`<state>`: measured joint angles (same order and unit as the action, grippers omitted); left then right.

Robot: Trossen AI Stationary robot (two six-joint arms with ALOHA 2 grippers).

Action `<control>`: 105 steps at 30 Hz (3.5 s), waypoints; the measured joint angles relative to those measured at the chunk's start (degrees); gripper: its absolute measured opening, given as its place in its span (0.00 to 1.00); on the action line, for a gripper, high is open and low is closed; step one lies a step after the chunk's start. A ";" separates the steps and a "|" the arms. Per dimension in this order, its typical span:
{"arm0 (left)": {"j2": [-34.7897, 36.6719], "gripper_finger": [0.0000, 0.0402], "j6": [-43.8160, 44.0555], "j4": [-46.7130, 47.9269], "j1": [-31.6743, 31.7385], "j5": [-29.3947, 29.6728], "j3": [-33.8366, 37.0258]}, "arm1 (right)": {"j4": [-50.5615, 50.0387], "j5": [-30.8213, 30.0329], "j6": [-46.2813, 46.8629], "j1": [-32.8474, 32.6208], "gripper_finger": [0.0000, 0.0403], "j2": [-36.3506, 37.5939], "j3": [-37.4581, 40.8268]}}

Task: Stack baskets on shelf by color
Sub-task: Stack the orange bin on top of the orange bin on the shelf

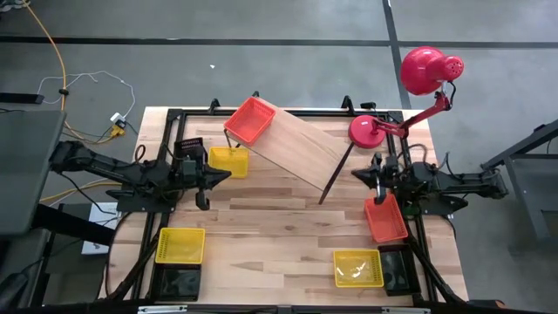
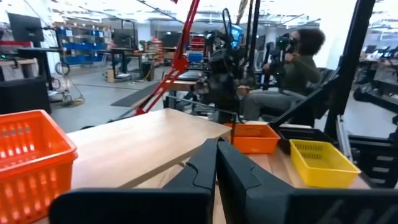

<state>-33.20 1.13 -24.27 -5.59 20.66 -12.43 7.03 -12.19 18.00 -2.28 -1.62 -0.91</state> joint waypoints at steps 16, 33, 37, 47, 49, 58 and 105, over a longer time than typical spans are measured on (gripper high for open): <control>0.01 0.00 1.14 -0.24 0.49 -0.08 0.00 | -35.34 3.44 7.10 -0.13 0.25 -22.92 -22.75; 0.01 0.00 1.66 0.47 0.49 0.09 0.00 | -66.69 15.81 15.53 -0.13 0.41 -50.05 -31.58; 0.01 0.00 1.66 0.48 0.49 0.07 0.00 | -66.61 16.98 13.80 -0.13 0.41 -53.72 -31.58; 0.01 0.00 1.66 0.48 0.49 0.07 0.00 | -66.47 16.86 12.50 -0.11 0.39 -59.50 -31.58; 0.01 0.00 1.66 0.48 0.49 0.07 0.00 | -66.48 16.87 12.51 -0.11 0.33 -60.25 -31.58; 0.00 0.00 0.17 0.47 0.49 0.07 0.00 | -71.49 18.32 12.69 -0.70 0.03 -60.95 -35.87; 0.00 0.00 1.68 0.43 -2.86 1.21 0.00 | -60.20 10.43 -10.94 19.28 0.00 -114.31 -133.32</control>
<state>-33.20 2.81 -23.84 -8.45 21.87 -12.43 -53.17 -1.76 7.06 17.00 -115.93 -134.22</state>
